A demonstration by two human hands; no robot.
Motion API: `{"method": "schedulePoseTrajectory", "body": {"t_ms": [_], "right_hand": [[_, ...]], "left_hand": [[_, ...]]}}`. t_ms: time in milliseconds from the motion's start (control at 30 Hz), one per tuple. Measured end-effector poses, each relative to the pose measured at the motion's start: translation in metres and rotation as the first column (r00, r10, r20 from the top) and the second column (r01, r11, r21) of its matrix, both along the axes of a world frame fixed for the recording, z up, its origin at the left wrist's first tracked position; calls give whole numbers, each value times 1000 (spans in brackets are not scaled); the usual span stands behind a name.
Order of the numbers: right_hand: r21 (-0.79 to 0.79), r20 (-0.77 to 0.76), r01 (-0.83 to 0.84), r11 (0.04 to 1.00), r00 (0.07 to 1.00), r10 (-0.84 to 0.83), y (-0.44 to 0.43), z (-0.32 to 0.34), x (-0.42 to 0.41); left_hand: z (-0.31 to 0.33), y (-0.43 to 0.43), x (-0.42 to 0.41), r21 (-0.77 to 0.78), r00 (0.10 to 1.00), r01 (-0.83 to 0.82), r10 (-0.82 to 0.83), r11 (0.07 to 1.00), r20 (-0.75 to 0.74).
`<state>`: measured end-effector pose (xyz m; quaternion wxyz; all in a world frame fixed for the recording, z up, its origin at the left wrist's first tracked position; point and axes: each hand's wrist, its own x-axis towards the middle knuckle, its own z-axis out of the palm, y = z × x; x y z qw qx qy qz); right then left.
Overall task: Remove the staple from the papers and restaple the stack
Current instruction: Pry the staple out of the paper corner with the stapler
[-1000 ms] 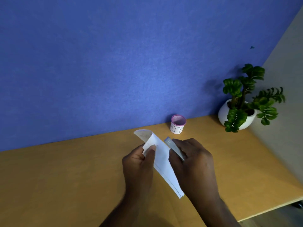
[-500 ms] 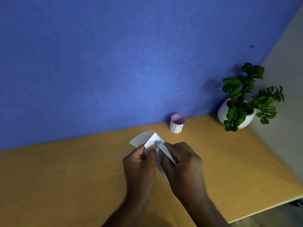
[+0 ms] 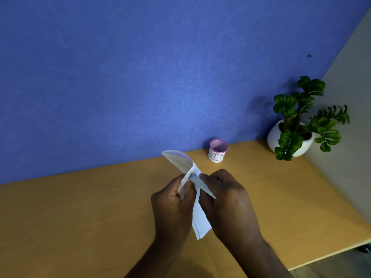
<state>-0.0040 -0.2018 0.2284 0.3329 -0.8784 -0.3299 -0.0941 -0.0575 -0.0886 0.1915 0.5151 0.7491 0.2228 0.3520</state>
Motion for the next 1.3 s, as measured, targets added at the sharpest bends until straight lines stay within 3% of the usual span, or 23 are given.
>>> {"method": "schedulePoseTrajectory", "body": {"t_ms": [133, 200, 267, 400, 533, 633, 767, 900, 967, 1033, 1100, 1133, 1200, 1300], "right_hand": [[-107, 32, 3, 994, 999, 1, 2, 6, -3], [-70, 1, 5, 998, 1000, -5, 0, 7, 3], [32, -57, -4, 999, 998, 5, -7, 8, 14], [278, -353, 91, 956, 936, 13, -21, 6, 48], [447, -624, 92, 890, 745, 236, -26, 11, 76], [395, -688, -33, 918, 651, 320, -31, 9, 87], [237, -669, -189, 953, 679, 302, -33, 3, 93], [163, -670, -186, 969, 700, 247, -32, -1, 87], [175, -658, -127, 976, 722, 212, -31, -2, 83], [196, -649, -18, 980, 747, 144, -29, -5, 79], [186, -602, 96, 978, 798, 36, -27, -12, 75], [183, -561, 151, 972, 828, -23, -26, -17, 72], [230, -502, 261, 938, 857, -115, -21, -25, 65], [288, -414, 335, 897, 888, -199, -9, -31, 46]], "left_hand": [[-8, 6, 4, 180, 999, 39, -36, 983, -23], [-10, 11, 6, 158, 995, 89, -82, 983, -50], [-6, 17, 6, 43, 972, 206, -199, 978, -128], [2, 40, 11, -136, 844, 421, -442, 897, -304], [26, 59, 20, -193, 702, 538, -562, 821, -438], [46, 67, 27, -172, 572, 650, -626, 740, -530], [63, 71, 36, -201, 465, 704, -655, 682, -595], [69, 75, 43, -215, 430, 708, -652, 673, -625], [61, 74, 48, -98, 507, 682, -565, 725, -650], [50, 68, 49, 111, 705, 556, -396, 824, -589], [37, 55, 42, 306, 911, 298, -175, 904, -373], [29, 47, 36, 351, 965, 177, -91, 919, -246], [12, 28, 23, 288, 995, 52, -27, 956, -91], [-11, 2, 14, -163, 994, 62, -77, 985, -83]]}}
